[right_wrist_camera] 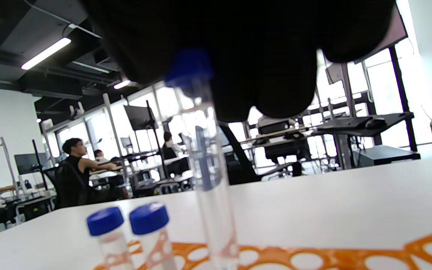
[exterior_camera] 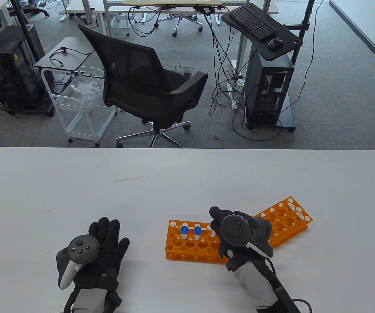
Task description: Transfer 4 test tubes between racks (Right hand only)
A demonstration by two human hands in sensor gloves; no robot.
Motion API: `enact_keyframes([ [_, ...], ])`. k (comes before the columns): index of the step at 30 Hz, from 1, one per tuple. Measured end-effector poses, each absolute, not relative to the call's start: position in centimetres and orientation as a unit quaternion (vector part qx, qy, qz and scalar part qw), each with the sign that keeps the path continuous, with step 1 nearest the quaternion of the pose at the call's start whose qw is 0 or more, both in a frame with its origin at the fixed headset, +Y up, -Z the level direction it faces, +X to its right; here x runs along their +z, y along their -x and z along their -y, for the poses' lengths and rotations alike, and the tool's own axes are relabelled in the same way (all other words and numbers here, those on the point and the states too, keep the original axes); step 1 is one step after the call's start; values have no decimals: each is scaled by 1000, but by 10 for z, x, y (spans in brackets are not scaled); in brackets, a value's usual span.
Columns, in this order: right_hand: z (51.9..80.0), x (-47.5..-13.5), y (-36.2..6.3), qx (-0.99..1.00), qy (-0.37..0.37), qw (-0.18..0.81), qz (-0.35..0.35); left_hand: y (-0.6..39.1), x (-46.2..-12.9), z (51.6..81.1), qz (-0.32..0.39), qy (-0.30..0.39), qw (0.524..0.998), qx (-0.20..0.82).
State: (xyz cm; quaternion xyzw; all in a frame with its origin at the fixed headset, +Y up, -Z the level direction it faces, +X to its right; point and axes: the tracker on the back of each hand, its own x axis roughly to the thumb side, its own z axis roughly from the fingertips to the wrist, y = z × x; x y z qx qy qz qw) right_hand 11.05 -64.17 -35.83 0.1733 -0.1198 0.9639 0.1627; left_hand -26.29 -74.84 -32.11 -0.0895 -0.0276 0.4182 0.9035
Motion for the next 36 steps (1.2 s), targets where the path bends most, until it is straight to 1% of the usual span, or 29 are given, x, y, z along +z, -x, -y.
enact_keyframes([
  [24, 667, -367, -96, 970, -184, 131, 95, 262, -321, 749, 27, 89, 904, 417],
  [36, 673, -369, -95, 972, -181, 126, 82, 263, -321, 749, 27, 89, 904, 418],
])
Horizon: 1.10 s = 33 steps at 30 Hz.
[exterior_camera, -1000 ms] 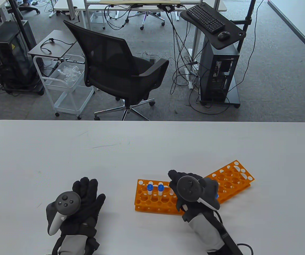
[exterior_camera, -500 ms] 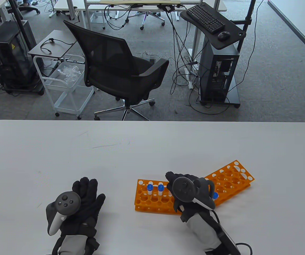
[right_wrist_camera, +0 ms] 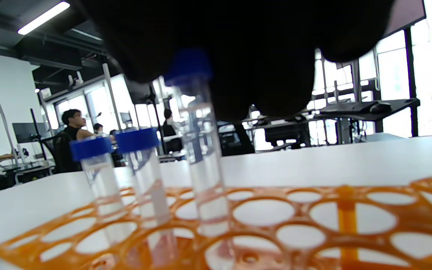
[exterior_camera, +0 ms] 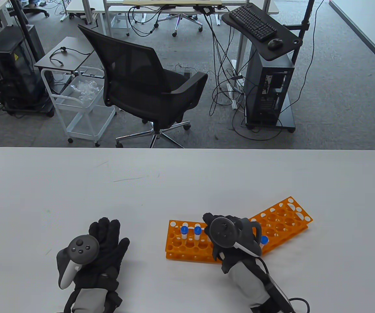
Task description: Transfer 4 test tubes between racks (Right hand only)
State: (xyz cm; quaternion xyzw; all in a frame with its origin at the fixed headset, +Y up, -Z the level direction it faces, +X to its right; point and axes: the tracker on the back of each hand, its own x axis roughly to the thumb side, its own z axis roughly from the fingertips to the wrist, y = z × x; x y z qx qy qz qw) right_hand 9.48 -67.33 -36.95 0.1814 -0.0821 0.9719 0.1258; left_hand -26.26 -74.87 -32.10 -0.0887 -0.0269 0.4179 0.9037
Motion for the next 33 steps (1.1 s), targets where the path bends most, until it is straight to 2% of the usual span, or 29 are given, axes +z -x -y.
enact_keyframes([
  [33, 685, -369, -90, 976, -184, 103, 54, 263, -321, 749, 27, 89, 904, 418],
])
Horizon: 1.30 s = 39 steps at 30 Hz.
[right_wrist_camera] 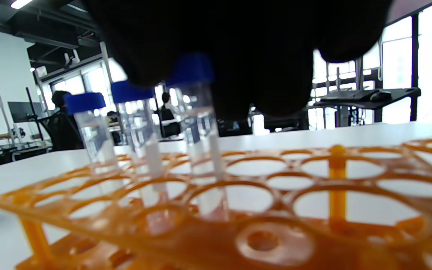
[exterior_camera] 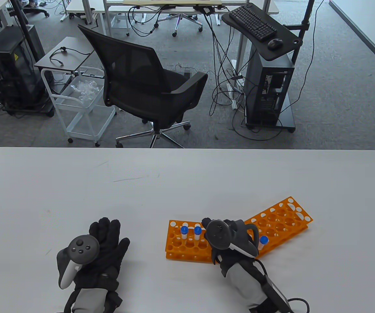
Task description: Transfer 4 test tubes between racks (Right hand only)
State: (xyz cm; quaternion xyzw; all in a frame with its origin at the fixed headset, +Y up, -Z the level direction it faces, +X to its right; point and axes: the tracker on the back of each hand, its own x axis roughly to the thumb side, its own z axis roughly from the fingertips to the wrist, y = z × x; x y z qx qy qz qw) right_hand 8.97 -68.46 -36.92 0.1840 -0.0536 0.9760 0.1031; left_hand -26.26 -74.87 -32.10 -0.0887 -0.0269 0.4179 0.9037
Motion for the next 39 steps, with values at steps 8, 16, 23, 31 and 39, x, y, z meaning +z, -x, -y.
enact_keyframes([
  [8, 686, -369, -90, 977, -180, 104, 47, 262, -321, 749, 28, 89, 903, 419],
  [16, 676, -367, -97, 975, -175, 124, 55, 262, -321, 748, 29, 88, 903, 420],
  [23, 653, -362, -115, 969, -165, 165, 81, 262, -321, 748, 28, 89, 903, 420],
  [31, 638, -360, -150, 968, -144, 174, 107, 263, -321, 748, 27, 89, 902, 421],
  [39, 633, -353, -194, 972, -107, 168, 124, 263, -321, 748, 24, 88, 902, 421],
])
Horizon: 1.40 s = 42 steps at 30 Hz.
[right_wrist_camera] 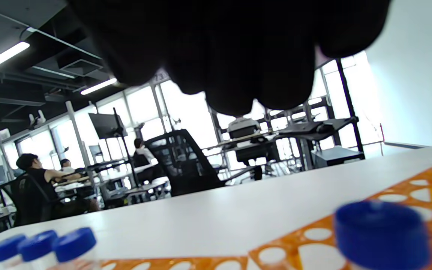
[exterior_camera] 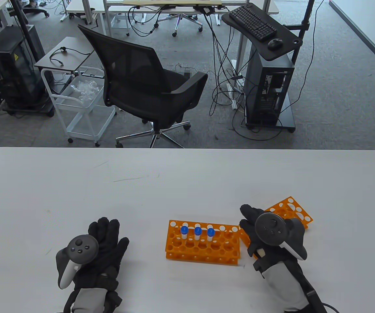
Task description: Transfer 4 test tubes between racks (Right hand only)
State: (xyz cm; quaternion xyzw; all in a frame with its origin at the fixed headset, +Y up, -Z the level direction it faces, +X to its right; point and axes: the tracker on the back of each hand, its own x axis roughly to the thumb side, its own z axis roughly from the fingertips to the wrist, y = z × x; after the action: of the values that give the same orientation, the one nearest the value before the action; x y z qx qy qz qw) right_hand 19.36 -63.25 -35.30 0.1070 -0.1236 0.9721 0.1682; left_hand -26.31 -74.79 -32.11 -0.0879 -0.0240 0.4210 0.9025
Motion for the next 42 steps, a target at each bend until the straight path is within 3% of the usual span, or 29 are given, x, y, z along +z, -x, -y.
enact_keyframes([
  [15, 669, -344, -234, 980, -71, 162, 88, 262, -321, 748, 27, 89, 906, 413],
  [42, 693, -346, -229, 983, -71, 156, 65, 263, -321, 748, 18, 89, 905, 415],
])
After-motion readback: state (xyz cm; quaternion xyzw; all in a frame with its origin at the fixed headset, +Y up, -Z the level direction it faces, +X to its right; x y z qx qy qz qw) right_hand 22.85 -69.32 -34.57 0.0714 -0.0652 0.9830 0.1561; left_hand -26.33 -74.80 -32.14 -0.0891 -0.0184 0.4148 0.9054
